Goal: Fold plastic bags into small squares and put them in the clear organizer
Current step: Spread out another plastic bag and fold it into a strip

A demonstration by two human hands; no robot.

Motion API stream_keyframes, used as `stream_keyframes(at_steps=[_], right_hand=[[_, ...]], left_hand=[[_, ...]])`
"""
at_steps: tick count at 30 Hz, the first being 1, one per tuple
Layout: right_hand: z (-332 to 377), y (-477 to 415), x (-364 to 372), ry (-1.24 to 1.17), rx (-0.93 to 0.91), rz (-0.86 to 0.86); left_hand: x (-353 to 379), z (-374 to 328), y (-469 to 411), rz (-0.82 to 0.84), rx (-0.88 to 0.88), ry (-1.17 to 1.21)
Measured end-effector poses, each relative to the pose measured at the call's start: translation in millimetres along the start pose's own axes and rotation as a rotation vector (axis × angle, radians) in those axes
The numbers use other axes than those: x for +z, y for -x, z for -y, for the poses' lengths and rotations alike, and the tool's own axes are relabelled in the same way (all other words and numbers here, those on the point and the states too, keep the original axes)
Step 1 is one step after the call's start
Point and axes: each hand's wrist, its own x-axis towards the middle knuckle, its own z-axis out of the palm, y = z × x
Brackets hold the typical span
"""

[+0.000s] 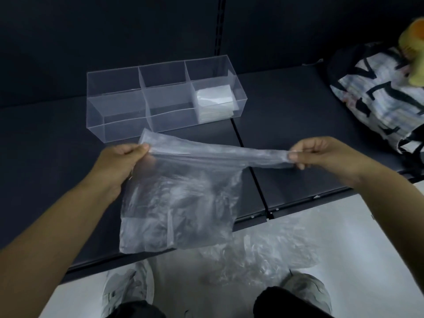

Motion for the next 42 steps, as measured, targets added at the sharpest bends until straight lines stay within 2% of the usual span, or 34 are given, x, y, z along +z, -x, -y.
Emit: stream_keyframes(at_steps=[3,8,10,12,14,17,20,23,25,28,32,34,36,38,40,42], right_hand=[[-13,-14,-4,-0.22,0.045,-0.121],[-23,-35,10,-0.366,0.141,-0.238],[-21,-43,16,-0.326,0.122,-0.346],[-16,-51,17,-0.2,0.036,-0.501],[-11,-57,17,-0.204,-0.057,-0.636],[-9,-54,24,-0.221,-0.086,-0.708],[-12,-23,48,-0.172,-0.06,-0.576],[-19,20,74,-0.096,-0.065,-0.216],[-26,37,87,0.081,-0.061,-0.037],[-31,39,99,0.22,-0.062,-0.006],[-29,26,114,0.169,-0.1,-0.079],[-26,18,123,0.137,-0.163,-0.105],[-24,11,131,0.06,-0.251,-0.203],[-25,6,131,0.028,-0.261,-0.413],[-28,4,122,0.083,-0.226,-0.653],[-33,8,109,0.188,-0.2,-0.804]], left_hand=[[-1,9,-8,-0.025,-0.036,0.016],[3,17,-11,-0.018,-0.076,0.062],[6,18,-11,-0.048,-0.059,0.084],[9,17,-12,-0.079,-0.028,0.102],[13,16,-14,-0.104,-0.005,0.137],[16,12,-12,-0.098,-0.039,0.215],[6,13,-7,0.02,-0.133,0.33],[-13,26,6,0.12,-0.228,0.262],[-20,37,22,0.175,-0.289,0.233],[-15,49,46,0.229,-0.367,0.206],[-2,53,63,0.318,-0.414,0.205],[1,52,65,0.302,-0.414,0.228],[3,51,65,0.259,-0.404,0.232],[2,51,64,0.202,-0.387,0.218],[0,53,62,0.139,-0.363,0.196],[-3,56,60,0.093,-0.331,0.168]])
